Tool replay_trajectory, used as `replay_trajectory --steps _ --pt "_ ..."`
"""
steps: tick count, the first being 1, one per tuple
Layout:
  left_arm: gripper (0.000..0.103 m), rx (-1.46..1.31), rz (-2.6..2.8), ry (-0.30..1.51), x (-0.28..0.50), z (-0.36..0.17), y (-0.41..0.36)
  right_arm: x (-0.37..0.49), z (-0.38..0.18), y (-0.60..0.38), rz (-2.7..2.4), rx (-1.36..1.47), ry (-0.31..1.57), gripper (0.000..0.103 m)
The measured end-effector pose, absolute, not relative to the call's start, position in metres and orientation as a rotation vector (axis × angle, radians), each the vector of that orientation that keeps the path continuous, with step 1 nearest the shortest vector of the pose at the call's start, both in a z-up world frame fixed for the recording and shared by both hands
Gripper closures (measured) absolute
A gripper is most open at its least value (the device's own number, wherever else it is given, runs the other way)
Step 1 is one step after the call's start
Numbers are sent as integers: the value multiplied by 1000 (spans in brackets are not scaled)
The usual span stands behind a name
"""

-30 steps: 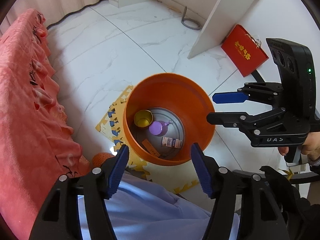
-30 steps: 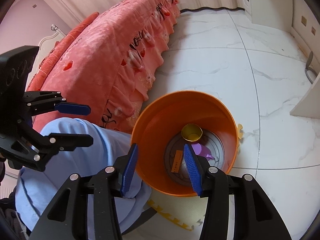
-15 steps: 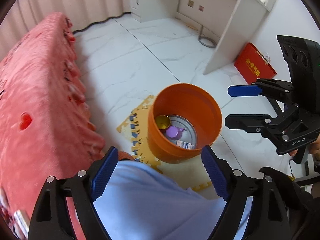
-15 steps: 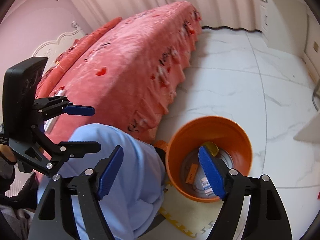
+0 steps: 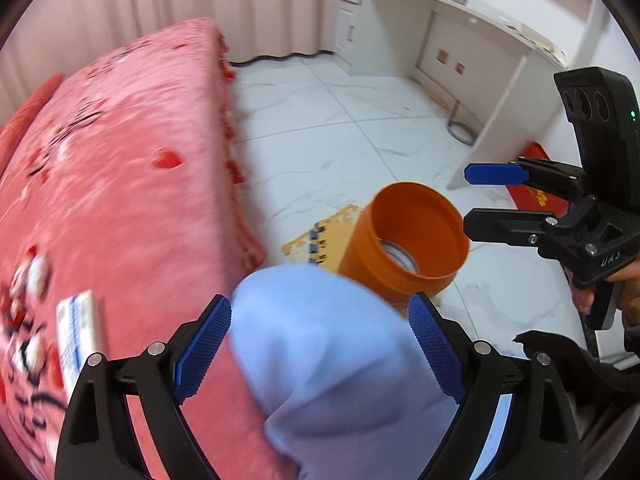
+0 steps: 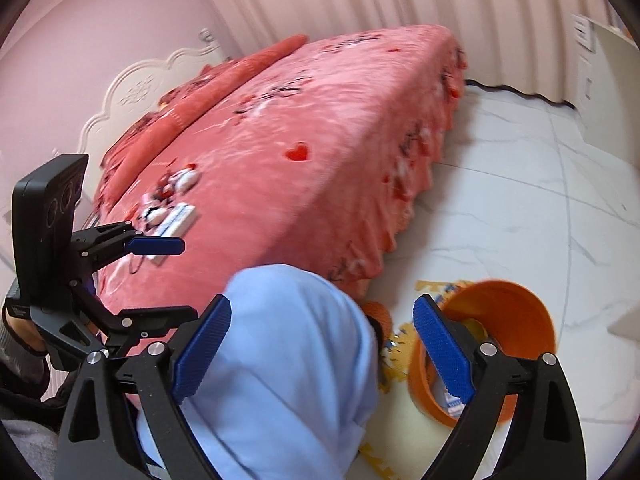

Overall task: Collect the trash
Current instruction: 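Move both open tools away from the bucket back toward the bed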

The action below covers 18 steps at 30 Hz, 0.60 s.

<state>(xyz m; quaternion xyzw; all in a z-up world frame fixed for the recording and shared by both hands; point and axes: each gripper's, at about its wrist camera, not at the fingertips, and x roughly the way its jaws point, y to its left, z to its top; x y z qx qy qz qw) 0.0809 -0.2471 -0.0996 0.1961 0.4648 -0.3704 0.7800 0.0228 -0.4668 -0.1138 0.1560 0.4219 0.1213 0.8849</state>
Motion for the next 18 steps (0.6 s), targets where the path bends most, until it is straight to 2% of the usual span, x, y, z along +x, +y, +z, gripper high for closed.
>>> replay_trajectory --steps 18 --pt "14 181 -442 1010 104 -86 -62 100 -91 -305 546 155 903 11"
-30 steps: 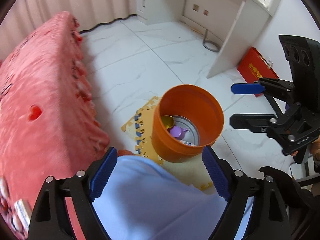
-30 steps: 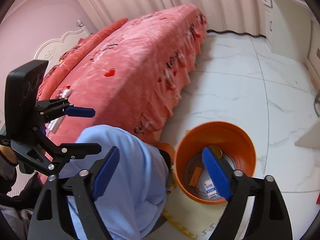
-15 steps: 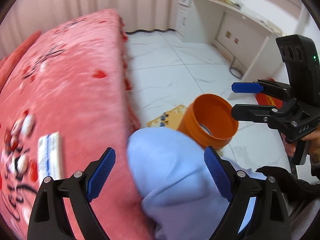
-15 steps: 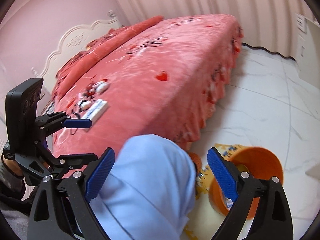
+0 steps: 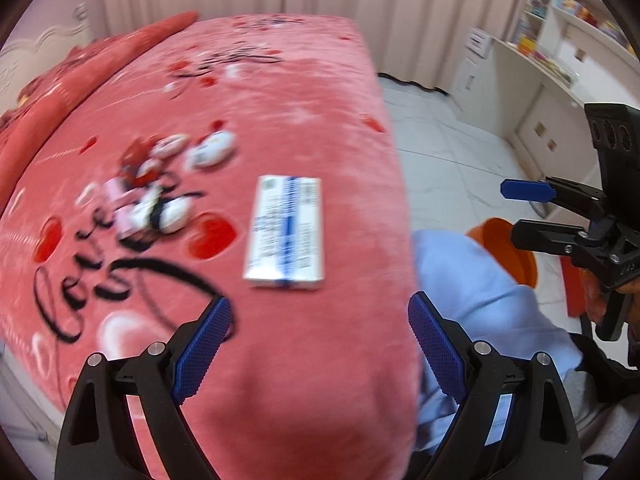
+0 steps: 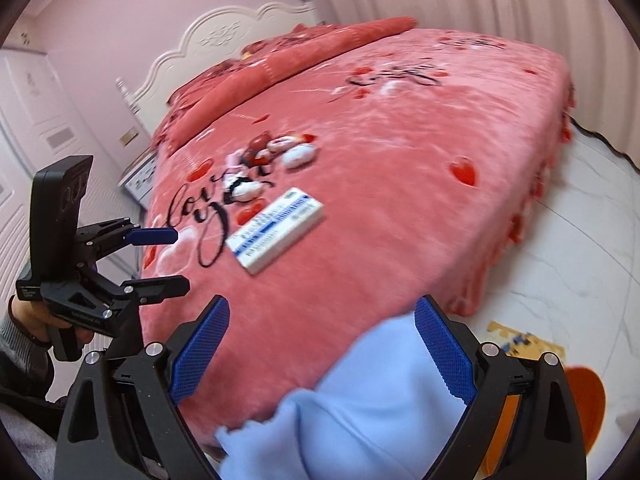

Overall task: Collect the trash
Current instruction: 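Move both open tools away from the bucket back toward the bed, then grasp the white tissue with the left tool while the right tool grasps the Hello Kitty plush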

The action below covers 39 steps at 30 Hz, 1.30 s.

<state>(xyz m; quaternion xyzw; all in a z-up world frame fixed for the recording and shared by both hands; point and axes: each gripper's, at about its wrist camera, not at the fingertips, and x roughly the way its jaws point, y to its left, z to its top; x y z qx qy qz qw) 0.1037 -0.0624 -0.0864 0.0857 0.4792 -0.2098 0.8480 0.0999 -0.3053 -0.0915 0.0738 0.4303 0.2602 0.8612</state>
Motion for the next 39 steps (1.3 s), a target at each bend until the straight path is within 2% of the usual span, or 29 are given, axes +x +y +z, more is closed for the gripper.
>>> replay_trajectory --steps 13,25,39 --pt "14 110 -338 1023 158 -96 9 136 -97 -240 643 121 937 11" --pt "14 43 -405 1079 235 -125 31 172 -111 -215 648 143 970 11" --pt "14 53 -478 1136 265 -157 25 197 -119 -204 663 150 985 11"
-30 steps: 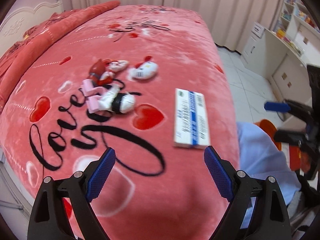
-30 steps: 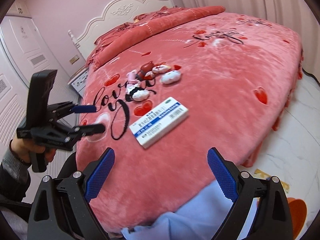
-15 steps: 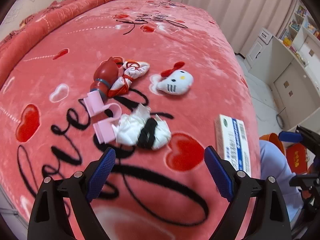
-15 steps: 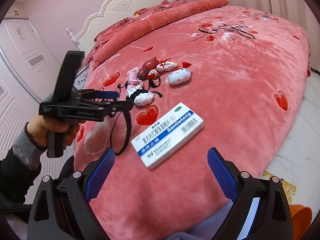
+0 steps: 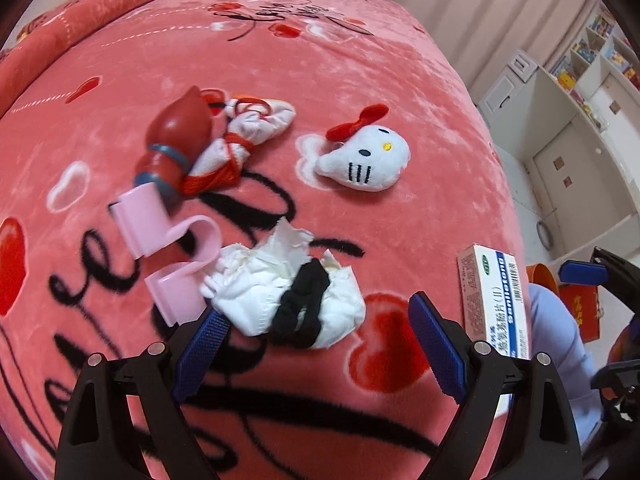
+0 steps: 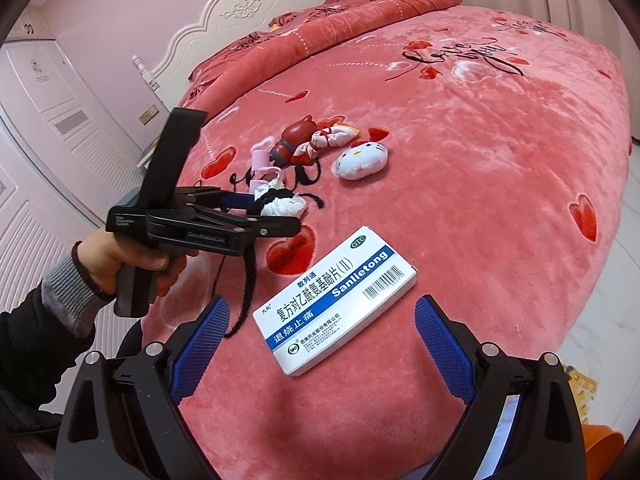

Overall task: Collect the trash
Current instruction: 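Grasp the white tissue with the left tool while the right tool grasps the Hello Kitty plush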

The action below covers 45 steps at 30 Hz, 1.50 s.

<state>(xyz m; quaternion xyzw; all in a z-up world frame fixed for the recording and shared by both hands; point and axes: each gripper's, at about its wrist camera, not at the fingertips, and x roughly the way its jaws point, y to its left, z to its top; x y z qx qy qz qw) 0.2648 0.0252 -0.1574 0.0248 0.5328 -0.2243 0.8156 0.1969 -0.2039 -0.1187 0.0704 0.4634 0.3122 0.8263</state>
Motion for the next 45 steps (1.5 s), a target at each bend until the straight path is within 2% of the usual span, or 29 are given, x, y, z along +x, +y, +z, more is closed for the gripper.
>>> replay_trajectory --steps 3,4,5,6,7,11,20,27,29,41,45 --pt "17 87 -474 1130 268 -162 19 198 -120 -206 659 154 986 11" --pt "29 113 -459 1130 268 -163 17 198 -120 -207 657 155 986 11" --pt "36 137 -451 1123 267 -164 17 198 -120 -208 655 155 986 11" --pt "38 145 -452 1119 266 -163 18 198 -120 -208 653 154 986 11" --pt "45 137 -449 1118 266 -163 22 199 -121 -209 651 155 985 11" --pt "52 117 -450 1117 259 -158 32 199 -121 -210 654 157 985 11" --pt "52 122 -481 1107 224 -135 33 202 -116 -193 720 101 982 11" --pt "52 120 -509 1115 224 -132 30 238 -118 -172 739 19 969 12" --pt "52 114 -516 1121 230 -135 29 252 -119 -166 738 -3 962 17" --pt "52 107 -585 1141 257 -149 28 346 -152 -135 698 -60 985 23" --pt "52 112 -596 1148 264 -155 28 360 -161 -127 701 -79 988 35"
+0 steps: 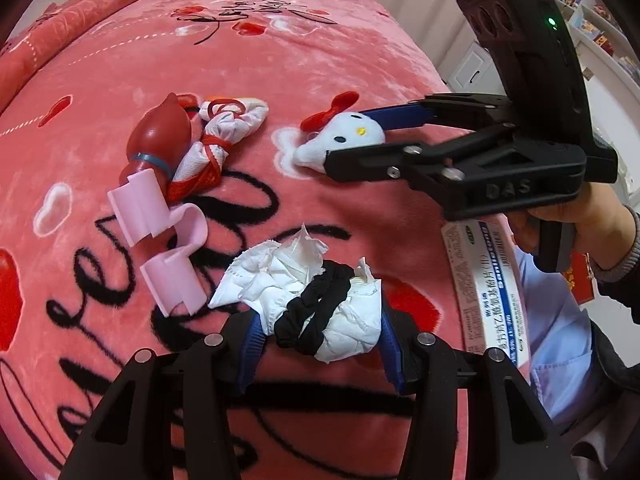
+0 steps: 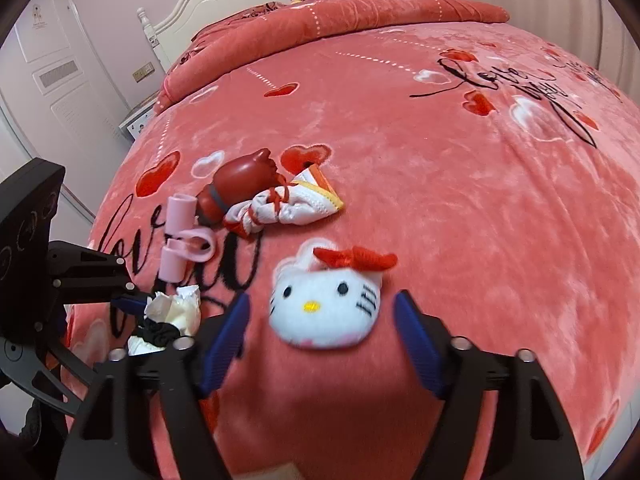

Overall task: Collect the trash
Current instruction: 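Grasp the white tissue with the left tool while the right tool grasps the Hello Kitty plush, then carry the tissue and Hello Kitty plush over the orange bucket with both tools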

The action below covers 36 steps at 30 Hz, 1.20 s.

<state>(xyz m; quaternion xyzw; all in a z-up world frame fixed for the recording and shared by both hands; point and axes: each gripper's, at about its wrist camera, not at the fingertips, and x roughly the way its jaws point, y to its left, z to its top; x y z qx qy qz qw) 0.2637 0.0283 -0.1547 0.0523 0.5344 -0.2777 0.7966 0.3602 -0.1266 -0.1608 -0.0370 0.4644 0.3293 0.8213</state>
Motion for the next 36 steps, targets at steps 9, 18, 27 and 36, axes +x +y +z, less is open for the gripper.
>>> replay_trajectory --steps 9,18,27,36 --pt "52 80 -599 1147 269 -164 30 361 -171 -123 701 -153 963 55" --pt "52 101 -568 1113 244 -131 28 308 -131 -144 751 -105 921 55" --pt "52 144 -564 1040 182 -85 10 212 -84 -171 784 -79 857 55" --pt "52 190 -598 999 113 -61 -30 116 -65 -219 749 -21 819 55"
